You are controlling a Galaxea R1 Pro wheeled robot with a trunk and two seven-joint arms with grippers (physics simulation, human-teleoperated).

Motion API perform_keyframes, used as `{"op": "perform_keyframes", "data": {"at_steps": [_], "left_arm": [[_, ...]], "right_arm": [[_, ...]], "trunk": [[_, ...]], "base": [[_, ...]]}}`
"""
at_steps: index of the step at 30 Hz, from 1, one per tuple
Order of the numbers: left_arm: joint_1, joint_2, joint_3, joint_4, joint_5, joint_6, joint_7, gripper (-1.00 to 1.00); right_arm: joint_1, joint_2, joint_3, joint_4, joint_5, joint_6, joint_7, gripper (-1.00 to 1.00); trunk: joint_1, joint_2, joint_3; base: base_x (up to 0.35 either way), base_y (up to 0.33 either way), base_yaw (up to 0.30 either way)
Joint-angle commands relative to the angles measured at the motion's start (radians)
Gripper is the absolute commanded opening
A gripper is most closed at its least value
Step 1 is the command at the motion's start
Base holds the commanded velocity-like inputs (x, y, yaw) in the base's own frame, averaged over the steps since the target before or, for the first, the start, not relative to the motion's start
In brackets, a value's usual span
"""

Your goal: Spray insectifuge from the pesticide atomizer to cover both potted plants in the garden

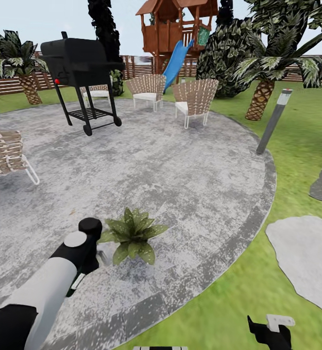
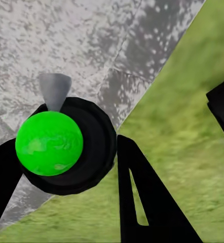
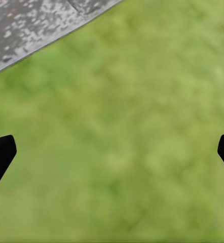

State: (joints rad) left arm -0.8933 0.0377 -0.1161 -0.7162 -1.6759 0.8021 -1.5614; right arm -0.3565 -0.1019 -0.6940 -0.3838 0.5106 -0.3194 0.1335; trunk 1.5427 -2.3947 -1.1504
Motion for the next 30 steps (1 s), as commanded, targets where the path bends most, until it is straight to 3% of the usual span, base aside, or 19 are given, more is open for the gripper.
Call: {"op": "perform_keyframes", "data": {"at_steps": [1, 3, 7, 10, 12, 14, 19, 22, 30], "left_arm": [[0.011, 0.004, 0.039, -0.004, -0.005, 0.011, -0.009, -1.0], [0.017, 0.004, 0.107, -0.006, -0.005, 0.01, -0.009, -1.0], [0.019, -0.004, 0.149, 0.001, -0.005, 0.008, -0.009, -1.0], [0.02, -0.01, 0.153, 0.006, 0.008, 0.008, -0.009, -1.0], [0.02, -0.01, 0.153, 0.007, 0.048, 0.007, -0.009, -1.0], [0.02, -0.01, 0.153, 0.007, 0.058, 0.006, -0.009, -1.0], [0.023, -0.009, 0.149, 0.009, 0.062, 0.005, -0.009, -1.0], [0.069, -0.008, 0.148, -0.001, 0.063, 0.003, -0.009, -1.0], [0.077, -0.009, 0.155, -0.006, 0.07, 0.006, -0.004, -1.0]], "right_arm": [[-0.001, 0.001, -0.009, 0.0, 0.004, -0.004, 0.008, 1.0], [-0.001, 0.001, -0.008, 0.0, 0.003, -0.004, 0.008, 1.0], [-0.001, 0.001, -0.007, 0.0, 0.003, -0.004, 0.008, 1.0], [-0.001, 0.001, -0.008, 0.0, 0.003, -0.004, 0.008, 1.0], [-0.001, 0.001, -0.007, 0.0, 0.004, -0.004, 0.008, 1.0], [-0.001, 0.001, -0.008, 0.0, 0.004, -0.004, 0.008, 1.0], [-0.001, 0.001, -0.007, 0.0, 0.004, -0.004, 0.008, 1.0], [-0.001, 0.002, -0.007, 0.0, 0.003, -0.004, 0.008, 1.0], [-0.001, 0.001, -0.007, 0.0, 0.004, -0.004, 0.008, 1.0]], "trunk": [[0.0, 0.0, -0.001], [0.0, 0.0, -0.001], [0.0, 0.0, -0.001], [0.0, 0.0, -0.001], [0.0, 0.0, -0.001], [0.0, 0.0, -0.001], [0.0, 0.0, -0.001], [0.0, 0.0, -0.001], [0.0, 0.0, -0.001]], "base": [[0.0, 0.0, 0.07], [0.0, 0.0, 0.19], [0.0, 0.0, 0.249], [0.089, -0.027, 0.106], [0.246, -0.108, 0.018], [0.263, -0.115, 0.006], [0.065, -0.025, 0.001], [0.003, -0.001, 0.17], [0.036, 0.005, 0.099]]}}
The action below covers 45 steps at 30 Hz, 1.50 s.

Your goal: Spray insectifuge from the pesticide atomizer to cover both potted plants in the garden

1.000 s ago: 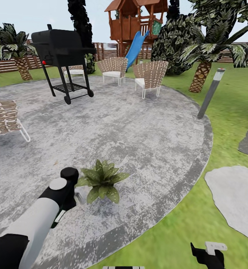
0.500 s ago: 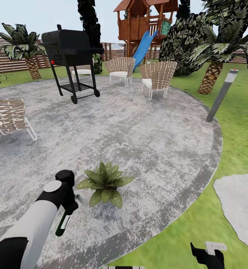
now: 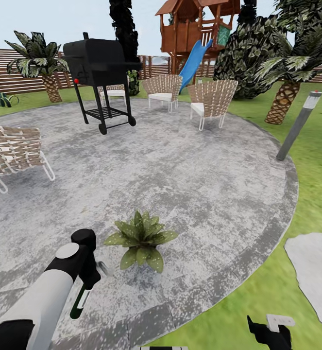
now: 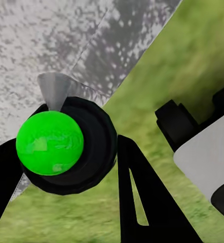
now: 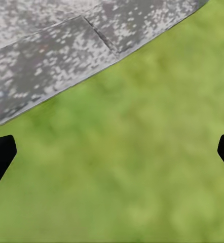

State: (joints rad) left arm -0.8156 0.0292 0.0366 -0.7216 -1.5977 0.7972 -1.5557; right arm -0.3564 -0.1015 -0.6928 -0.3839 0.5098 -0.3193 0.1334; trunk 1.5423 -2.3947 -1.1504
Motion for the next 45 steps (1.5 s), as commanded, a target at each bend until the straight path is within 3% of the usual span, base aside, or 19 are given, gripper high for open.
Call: {"op": "perform_keyframes", "data": {"at_steps": [1, 7, 10, 16, 18, 20, 22, 24, 26, 36, 45], "left_arm": [[0.0, -0.001, 0.003, -0.001, -0.008, 0.011, -0.009, -1.0], [0.001, -0.013, 0.001, 0.0, -0.007, 0.014, -0.012, -1.0], [0.028, -0.016, -0.001, -0.001, -0.008, 0.01, -0.008, -1.0], [0.078, -0.004, 0.003, -0.002, 0.001, 0.006, 0.095, -1.0], [0.079, -0.003, 0.003, -0.006, 0.026, 0.006, 0.104, -1.0], [0.079, 0.004, 0.003, -0.026, 0.078, 0.002, 0.108, -1.0], [0.079, 0.049, 0.002, -0.051, 0.166, -0.057, 0.108, -1.0], [0.079, 0.076, 0.002, -0.056, 0.213, -0.111, 0.109, -1.0], [0.08, 0.081, 0.001, -0.056, 0.234, -0.136, 0.109, -1.0], [0.08, 0.036, -0.008, -0.046, 0.225, -0.114, 0.104, -1.0], [0.08, 0.031, -0.012, -0.051, 0.215, -0.107, 0.106, -1.0]], "right_arm": [[-0.001, 0.0, -0.008, 0.0, 0.005, -0.004, 0.008, 1.0], [-0.001, 0.001, -0.008, 0.0, 0.006, -0.004, 0.008, 1.0], [-0.001, 0.001, -0.008, 0.0, 0.006, -0.004, 0.008, 1.0], [-0.001, 0.001, -0.008, 0.0, 0.006, -0.003, 0.008, 1.0], [-0.001, 0.001, -0.008, 0.0, 0.006, -0.004, 0.009, 1.0], [-0.001, 0.001, -0.008, 0.0, 0.006, -0.004, 0.009, 1.0], [-0.001, 0.001, -0.008, 0.0, 0.006, -0.004, 0.009, 1.0], [-0.001, 0.001, -0.008, 0.001, 0.006, -0.004, 0.009, 1.0], [-0.001, 0.001, -0.008, 0.002, 0.006, -0.003, 0.009, 1.0], [-0.001, 0.004, -0.008, 0.001, 0.006, -0.004, 0.009, 1.0], [-0.001, 0.0, -0.008, 0.0, 0.006, -0.004, 0.008, 1.0]], "trunk": [[0.0, 0.0, -0.001], [0.0, 0.0, -0.001], [0.0, 0.0, -0.001], [0.0, 0.0, -0.001], [0.0, 0.0, -0.001], [0.0, 0.0, -0.001], [0.0, 0.0, -0.001], [0.0, 0.0, -0.001], [0.0, 0.0, -0.001], [0.0, 0.0, -0.001], [0.0, 0.0, -0.001]], "base": [[0.254, 0.067, 0.004], [0.258, 0.122, 0.001], [0.042, 0.027, 0.0], [0.004, 0.002, 0.0], [0.0, 0.0, 0.0], [0.0, 0.0, 0.0], [0.0, 0.0, 0.0], [0.0, 0.0, 0.0], [0.0, 0.0, 0.0], [0.007, -0.001, 0.078], [0.171, -0.176, 0.091]]}}
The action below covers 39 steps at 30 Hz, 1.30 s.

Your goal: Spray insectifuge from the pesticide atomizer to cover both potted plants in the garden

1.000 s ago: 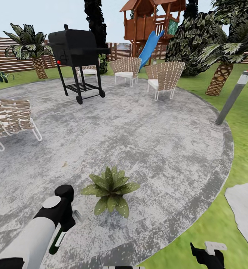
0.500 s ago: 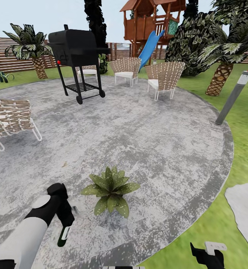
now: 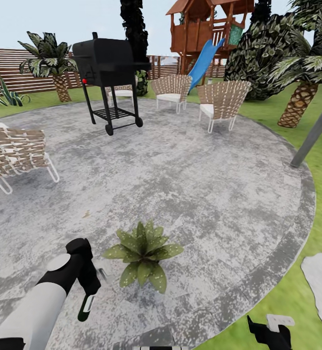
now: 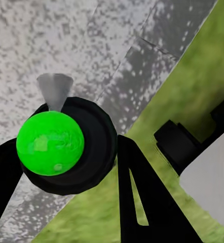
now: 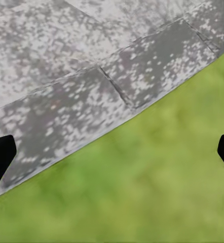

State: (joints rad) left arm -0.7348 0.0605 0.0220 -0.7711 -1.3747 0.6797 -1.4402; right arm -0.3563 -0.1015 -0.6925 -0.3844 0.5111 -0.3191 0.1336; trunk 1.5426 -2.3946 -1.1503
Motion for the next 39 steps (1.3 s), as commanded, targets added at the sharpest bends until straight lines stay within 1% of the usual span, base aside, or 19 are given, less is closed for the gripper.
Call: {"op": "perform_keyframes", "data": {"at_steps": [1, 9, 15, 20, 25, 27, 29, 30, 32, 34, 36, 39], "left_arm": [[0.0, -0.001, 0.003, -0.002, -0.009, 0.011, -0.009, -1.0], [0.0, -0.001, 0.004, -0.003, -0.011, 0.011, -0.009, -1.0], [-0.001, 0.001, 0.003, -0.005, -0.01, 0.011, -0.011, -1.0], [-0.002, 0.001, 0.008, -0.007, -0.01, 0.019, -0.013, -1.0], [-0.008, 0.0, 0.008, -0.009, -0.009, 0.044, -0.018, -1.0], [-0.012, -0.001, 0.004, -0.009, -0.01, 0.045, -0.046, -1.0], [-0.016, -0.002, 0.002, -0.01, -0.013, 0.046, -0.114, -1.0], [-0.017, -0.007, -0.001, -0.011, -0.027, 0.046, -0.131, -1.0], [-0.03, -0.019, -0.024, -0.012, -0.122, 0.049, -0.131, -1.0], [-0.035, -0.022, -0.03, -0.013, -0.164, 0.055, -0.131, -1.0], [-0.038, -0.022, -0.029, -0.013, -0.178, 0.057, -0.131, -1.0], [-0.039, -0.022, -0.025, -0.018, -0.183, 0.058, -0.131, -1.0]], "right_arm": [[-0.001, 0.0, -0.009, 0.001, 0.004, -0.004, 0.008, 1.0], [-0.001, 0.0, -0.009, 0.001, 0.004, -0.004, 0.008, 1.0], [-0.001, 0.001, -0.009, 0.001, 0.004, -0.005, 0.008, 1.0], [-0.001, 0.002, -0.008, 0.001, 0.004, -0.005, 0.008, 1.0], [-0.001, 0.002, -0.008, 0.001, 0.004, -0.005, 0.008, 1.0], [-0.001, 0.002, -0.008, 0.001, 0.004, -0.004, 0.008, 1.0], [-0.001, 0.002, -0.008, 0.001, 0.004, -0.004, 0.008, 1.0], [-0.001, 0.002, -0.008, 0.001, 0.004, -0.005, 0.008, 1.0], [-0.001, 0.001, -0.009, 0.001, 0.004, -0.005, 0.008, 1.0], [-0.001, 0.0, -0.01, 0.001, 0.004, -0.005, 0.008, 1.0], [-0.001, 0.0, -0.009, 0.001, 0.004, -0.005, 0.008, 1.0], [-0.001, 0.0, -0.01, 0.001, 0.004, -0.005, 0.008, 1.0]], "trunk": [[0.0, 0.0, -0.001], [0.0, 0.0, -0.001], [0.0, 0.0, -0.001], [0.0, 0.0, -0.001], [0.0, 0.0, -0.001], [0.0, 0.0, -0.001], [0.0, 0.0, -0.001], [0.0, 0.0, -0.001], [0.0, 0.0, -0.001], [0.0, 0.0, -0.001], [0.0, 0.0, -0.001], [0.0, 0.0, -0.001]], "base": [[0.016, -0.269, 0.001], [-0.03, -0.275, 0.0], [-0.165, -0.245, 0.014], [-0.105, -0.128, 0.236], [0.161, -0.011, 0.264], [0.073, -0.001, 0.102], [0.024, 0.0, 0.033], [0.01, 0.0, 0.013], [0.003, 0.0, 0.004], [0.001, 0.0, 0.001], [0.0, 0.0, 0.0], [-0.074, 0.0, 0.0]]}}
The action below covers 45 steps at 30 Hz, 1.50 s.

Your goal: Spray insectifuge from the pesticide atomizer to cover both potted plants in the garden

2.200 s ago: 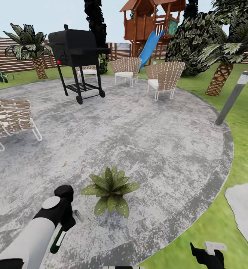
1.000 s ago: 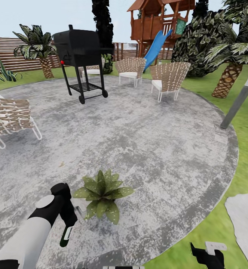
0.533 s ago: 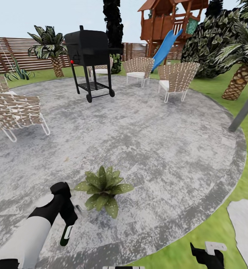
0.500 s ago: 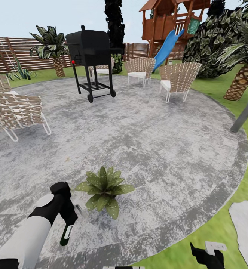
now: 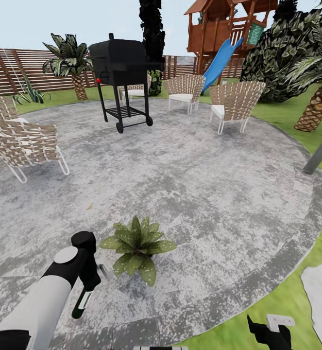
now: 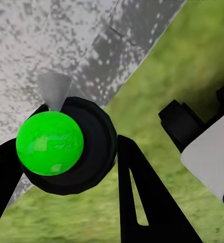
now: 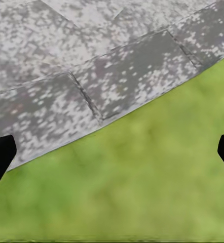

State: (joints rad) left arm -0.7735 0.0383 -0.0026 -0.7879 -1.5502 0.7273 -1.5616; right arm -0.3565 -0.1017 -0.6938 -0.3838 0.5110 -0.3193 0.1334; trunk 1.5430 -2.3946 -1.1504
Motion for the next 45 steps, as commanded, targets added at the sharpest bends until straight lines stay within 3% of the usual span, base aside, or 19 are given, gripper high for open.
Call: {"op": "perform_keyframes", "data": {"at_steps": [1, 6, 17, 20, 22, 24, 27, 29, 32, 35, 36, 38, 39, 40, 41, 45], "left_arm": [[0.002, 0.0, 0.001, -0.015, -0.008, 0.011, -0.009, -1.0], [0.013, 0.001, 0.004, -0.075, -0.008, 0.011, -0.009, -1.0], [0.018, 0.005, 0.006, -0.073, -0.006, 0.006, -0.009, -1.0], [0.025, 0.013, 0.009, -0.066, 0.017, 0.003, -0.009, -1.0], [0.06, 0.016, 0.024, -0.065, 0.08, -0.005, 0.01, -1.0], [0.093, 0.022, 0.035, -0.064, 0.176, -0.033, 0.111, -1.0], [0.143, 0.03, 0.04, -0.063, 0.338, -0.203, 0.238, -1.0], [0.153, 0.03, 0.041, -0.063, 0.396, -0.261, 0.271, -1.0], [0.159, 0.029, 0.041, -0.063, 0.445, -0.299, 0.29, -1.0], [0.16, 0.024, 0.042, -0.064, 0.463, -0.327, 0.294, -1.0], [0.16, 0.021, 0.042, -0.065, 0.464, -0.341, 0.294, -1.0], [0.159, 0.015, 0.041, -0.072, 0.466, -0.366, 0.294, -1.0], [0.159, 0.009, 0.041, -0.076, 0.467, -0.372, 0.291, -1.0], [0.157, 0.001, 0.039, -0.079, 0.466, -0.377, 0.286, -1.0], [0.157, -0.003, 0.037, -0.081, 0.466, -0.379, 0.285, -1.0], [0.18, -0.026, 0.014, -0.058, 0.489, -0.401, 0.309, -1.0]], "right_arm": [[-0.001, 0.0, -0.008, 0.0, 0.004, -0.004, 0.008, 1.0], [-0.001, 0.0, -0.007, 0.001, 0.004, -0.004, 0.008, 1.0], [-0.001, 0.0, -0.007, 0.001, 0.005, -0.003, 0.009, 1.0], [-0.001, 0.0, -0.006, 0.003, 0.007, -0.001, 0.009, 1.0], [-0.001, 0.0, 0.006, 0.006, 0.02, 0.0, 0.012, 1.0], [-0.001, 0.0, 0.049, 0.007, 0.077, 0.0, 0.016, 1.0], [-0.001, 0.0, 0.162, 0.003, 0.224, -0.001, 0.019, 1.0], [-0.004, 0.0, 0.207, -0.003, 0.268, -0.001, 0.039, 1.0], [-0.032, 0.001, 0.268, -0.061, 0.294, 0.002, 0.197, 1.0], [-0.065, 0.004, 0.285, -0.185, 0.299, 0.007, 0.457, 1.0], [-0.069, 0.006, 0.287, -0.22, 0.3, 0.011, 0.515, 1.0], [-0.077, 0.009, 0.29, -0.31, 0.3, 0.046, 0.644, 1.0], [-0.079, 0.01, 0.291, -0.37, 0.3, 0.087, 0.725, 1.0], [-0.081, 0.013, 0.292, -0.465, 0.3, 0.15, 0.855, 1.0], [-0.081, 0.013, 0.292, -0.504, 0.299, 0.168, 0.912, 1.0], [-0.083, 0.036, 0.315, -0.523, 0.286, 0.173, 0.933, 1.0]], "trunk": [[0.0, 0.0, -0.001], [0.0, 0.0, -0.001], [0.0, 0.0, -0.001], [0.0, 0.0, -0.001], [0.0, 0.0, -0.001], [0.0, 0.0, -0.001], [0.0, 0.0, -0.001], [0.0, 0.0, -0.001], [0.0, 0.0, -0.001], [0.0, 0.0, -0.001], [0.0, 0.0, -0.001], [0.0, 0.0, -0.001], [0.0, 0.0, -0.001], [0.0, 0.0, -0.001], [0.0, 0.0, -0.001], [-0.001, 0.0, -0.001]], "base": [[-0.244, 0.0, 0.0], [-0.316, 0.0, 0.0], [-0.336, 0.0, 0.0], [-0.336, 0.0, 0.0], [-0.336, 0.0, 0.0], [-0.336, 0.0, 0.0], [-0.31, 0.0, 0.0], [-0.226, 0.0, 0.0], [-0.188, 0.0, 0.0], [-0.072, 0.0, 0.0], [-0.023, 0.0, 0.0], [-0.01, 0.0, 0.0], [-0.004, 0.0, 0.0], [-0.001, 0.0, 0.0], [0.0, 0.0, 0.0], [0.0, 0.0, 0.0]]}}
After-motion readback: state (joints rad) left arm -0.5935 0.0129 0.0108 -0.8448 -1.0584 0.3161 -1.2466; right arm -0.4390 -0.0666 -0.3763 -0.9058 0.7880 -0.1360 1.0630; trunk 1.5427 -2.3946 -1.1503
